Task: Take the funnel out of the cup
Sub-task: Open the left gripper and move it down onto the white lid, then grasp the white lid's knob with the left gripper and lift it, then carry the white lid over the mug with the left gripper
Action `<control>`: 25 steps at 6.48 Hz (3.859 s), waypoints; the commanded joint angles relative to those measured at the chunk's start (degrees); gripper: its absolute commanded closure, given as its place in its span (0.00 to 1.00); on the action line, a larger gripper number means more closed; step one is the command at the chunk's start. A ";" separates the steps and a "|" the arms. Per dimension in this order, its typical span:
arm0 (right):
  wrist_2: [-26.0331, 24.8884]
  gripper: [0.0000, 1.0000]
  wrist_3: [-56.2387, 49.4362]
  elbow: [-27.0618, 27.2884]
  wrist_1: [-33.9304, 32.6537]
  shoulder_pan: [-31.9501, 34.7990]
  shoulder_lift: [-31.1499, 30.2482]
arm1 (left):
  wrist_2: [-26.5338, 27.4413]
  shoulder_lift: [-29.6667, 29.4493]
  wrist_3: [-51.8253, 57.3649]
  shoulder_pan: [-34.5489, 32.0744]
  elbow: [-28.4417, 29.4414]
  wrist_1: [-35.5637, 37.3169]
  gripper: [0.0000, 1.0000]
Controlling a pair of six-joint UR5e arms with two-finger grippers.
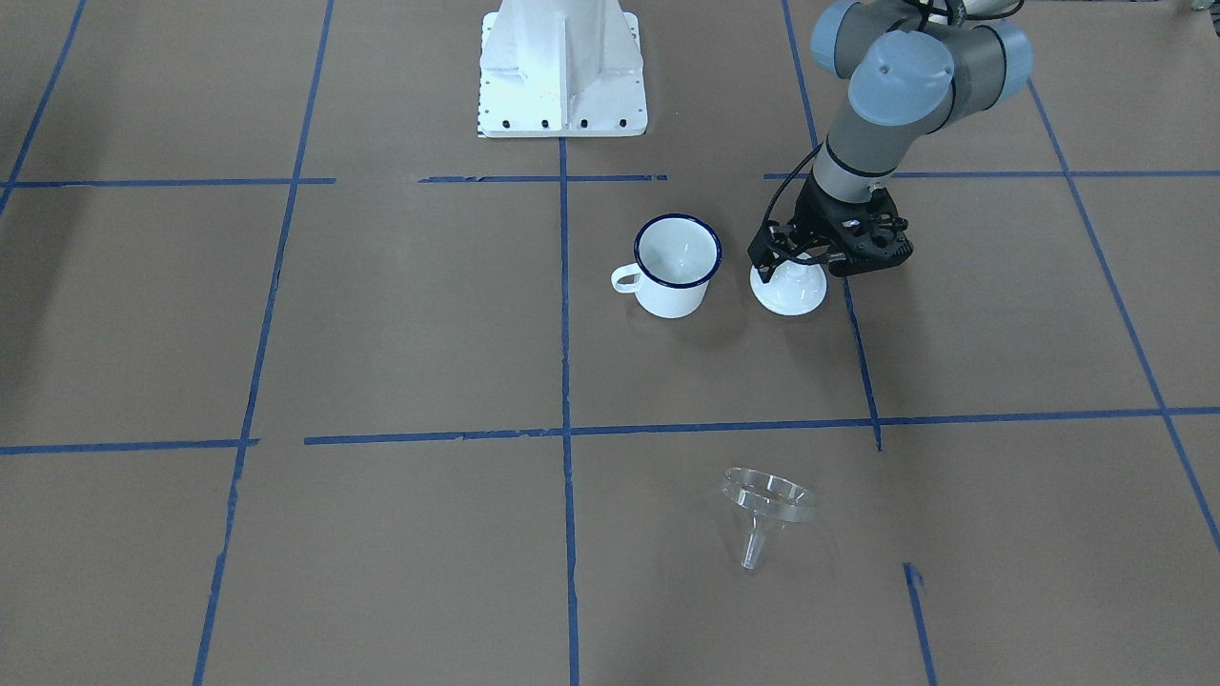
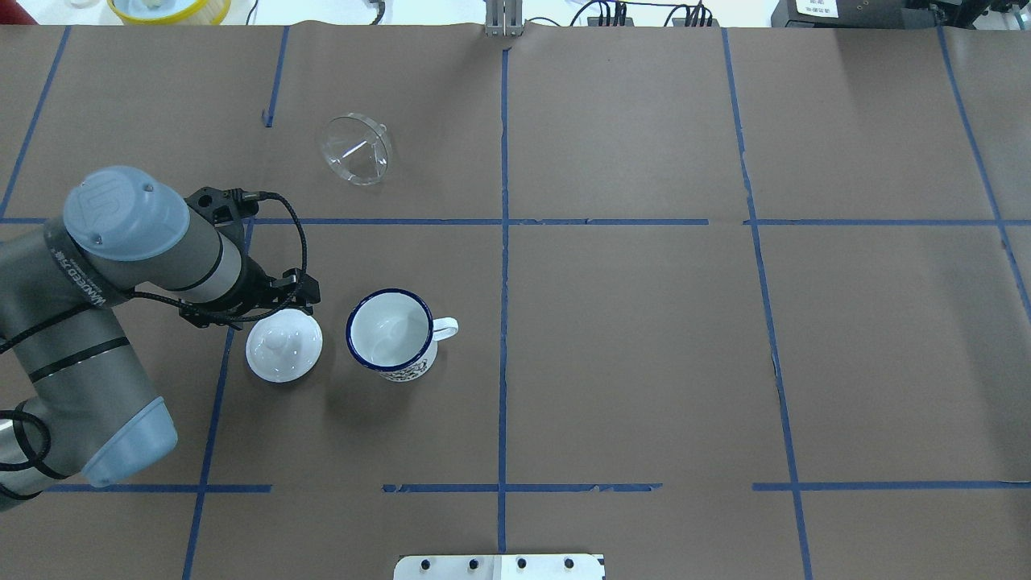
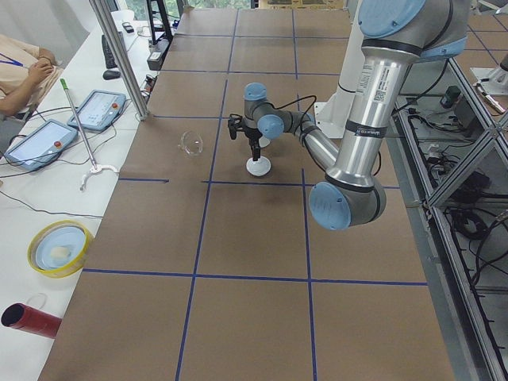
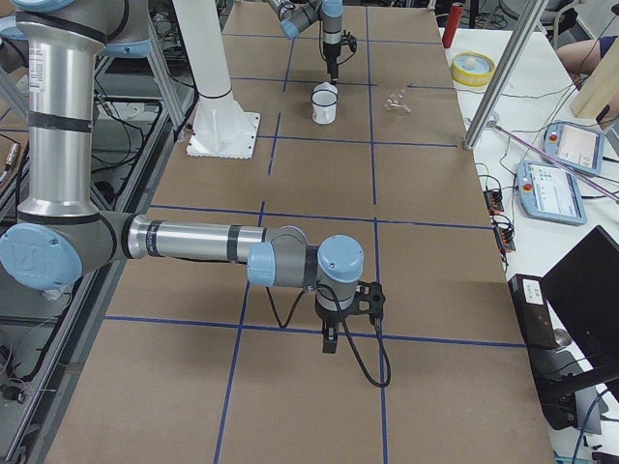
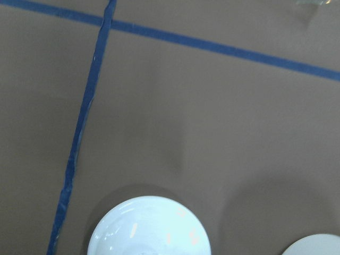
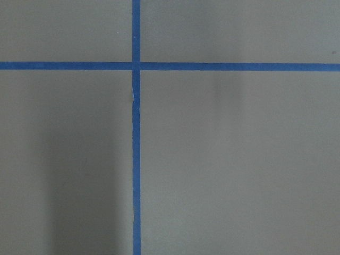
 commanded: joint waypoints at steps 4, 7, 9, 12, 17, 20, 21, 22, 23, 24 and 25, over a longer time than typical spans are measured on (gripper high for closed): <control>0.00 0.00 0.00 0.00 0.00 0.00 0.00 | -0.39 1.17 0.01 0.85 1.37 -0.33 0.23; 0.00 0.00 0.00 0.00 0.00 0.00 0.00 | -0.48 1.00 0.01 1.12 2.25 -0.42 0.27; 0.00 0.00 0.00 0.00 0.00 0.00 0.00 | -0.48 0.82 -0.08 1.12 2.17 -0.42 0.37; 0.00 0.00 0.00 0.00 0.00 0.00 0.00 | -2.68 0.64 -0.34 1.12 2.17 -0.33 0.38; 0.00 0.00 0.00 0.00 0.00 0.00 0.00 | -2.68 0.73 0.19 0.95 1.12 0.19 1.00; 0.00 0.00 0.00 0.00 0.00 0.00 0.00 | -2.50 -0.23 -0.43 -0.46 -10.59 11.81 1.00; 0.00 0.00 0.00 0.00 0.00 0.00 0.00 | -2.50 -7.11 -0.43 -1.68 -12.93 21.63 1.00; 0.00 0.00 0.00 0.00 0.00 0.00 0.00 | -2.68 -13.27 -0.95 -1.78 -12.69 28.86 1.00; 0.00 0.00 0.00 0.00 0.00 0.00 0.00 | -3.03 -14.90 -4.26 -1.35 -11.82 29.20 1.00; 0.00 0.00 0.00 0.00 0.00 0.00 0.00 | -3.12 -18.48 -5.52 -0.65 -7.46 29.11 1.00; 0.00 0.00 0.00 0.00 0.00 0.00 0.00 | -3.03 -20.87 -5.88 1.36 -2.63 28.76 1.00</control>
